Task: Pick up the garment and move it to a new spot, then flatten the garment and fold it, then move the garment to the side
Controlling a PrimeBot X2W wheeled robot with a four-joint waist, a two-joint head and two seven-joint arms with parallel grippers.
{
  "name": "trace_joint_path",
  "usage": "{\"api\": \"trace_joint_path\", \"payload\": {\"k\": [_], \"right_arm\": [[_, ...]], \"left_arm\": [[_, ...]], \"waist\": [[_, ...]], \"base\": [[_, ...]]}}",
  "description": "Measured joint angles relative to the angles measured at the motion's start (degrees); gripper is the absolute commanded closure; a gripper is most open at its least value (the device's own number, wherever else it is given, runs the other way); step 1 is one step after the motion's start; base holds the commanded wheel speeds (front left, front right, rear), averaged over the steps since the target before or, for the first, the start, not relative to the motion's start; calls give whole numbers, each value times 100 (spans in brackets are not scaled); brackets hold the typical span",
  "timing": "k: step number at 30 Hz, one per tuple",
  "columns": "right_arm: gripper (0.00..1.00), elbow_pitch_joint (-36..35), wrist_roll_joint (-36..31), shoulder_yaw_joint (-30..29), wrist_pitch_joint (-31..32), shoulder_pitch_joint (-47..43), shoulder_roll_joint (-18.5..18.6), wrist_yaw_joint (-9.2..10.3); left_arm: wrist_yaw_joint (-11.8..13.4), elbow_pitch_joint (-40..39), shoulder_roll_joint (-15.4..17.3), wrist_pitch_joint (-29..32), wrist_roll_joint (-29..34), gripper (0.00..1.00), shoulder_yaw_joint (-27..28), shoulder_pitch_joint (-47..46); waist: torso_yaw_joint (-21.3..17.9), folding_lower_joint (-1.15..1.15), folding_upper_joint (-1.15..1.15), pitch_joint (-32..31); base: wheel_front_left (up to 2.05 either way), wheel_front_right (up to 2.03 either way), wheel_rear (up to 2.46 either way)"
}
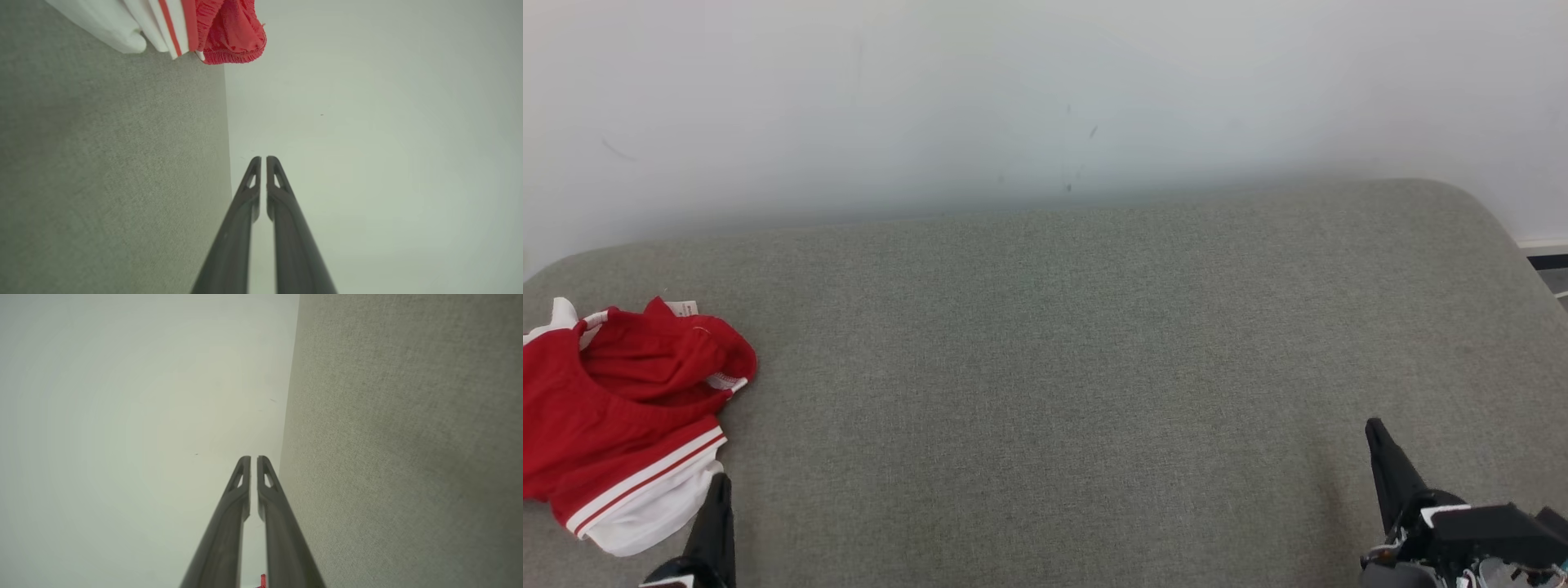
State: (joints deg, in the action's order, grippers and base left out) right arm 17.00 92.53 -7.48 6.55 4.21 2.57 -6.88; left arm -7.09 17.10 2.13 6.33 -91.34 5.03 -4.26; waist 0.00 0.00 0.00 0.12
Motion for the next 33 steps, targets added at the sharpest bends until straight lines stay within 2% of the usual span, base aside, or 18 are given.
{"api": "trace_joint_path", "payload": {"k": [4, 14, 19, 21, 33], "right_arm": [[0, 213, 5, 19, -2, -220, -51, 10], [0, 177, -158, 205, -205, -243, -62, 44], [0, 146, -515, 370, -309, -218, -41, 143], [0, 129, -775, 459, -363, -151, 3, 244], [0, 93, -1801, 899, -613, 26, 260, 412]], "left_arm": [[9, 223, -73, -4, 2, 0, -32, 191], [55, 221, -67, -194, 145, 0, -247, 155], [154, 221, -22, -313, 458, 0, -424, 129], [224, 222, 27, -365, 610, 0, -524, 98], [433, 237, 259, -600, 1607, 0, -970, -111]], "waist": [[0, 0, 0, 0], [-6, 0, 0, -6], [-13, 0, 0, -17], [-18, 0, 0, -23], [-48, 0, 0, -46]], "base": [[0, 0, 0], [0, 0, 0], [0, 0, 0], [0, 0, 0], [0, 0, 0]]}}
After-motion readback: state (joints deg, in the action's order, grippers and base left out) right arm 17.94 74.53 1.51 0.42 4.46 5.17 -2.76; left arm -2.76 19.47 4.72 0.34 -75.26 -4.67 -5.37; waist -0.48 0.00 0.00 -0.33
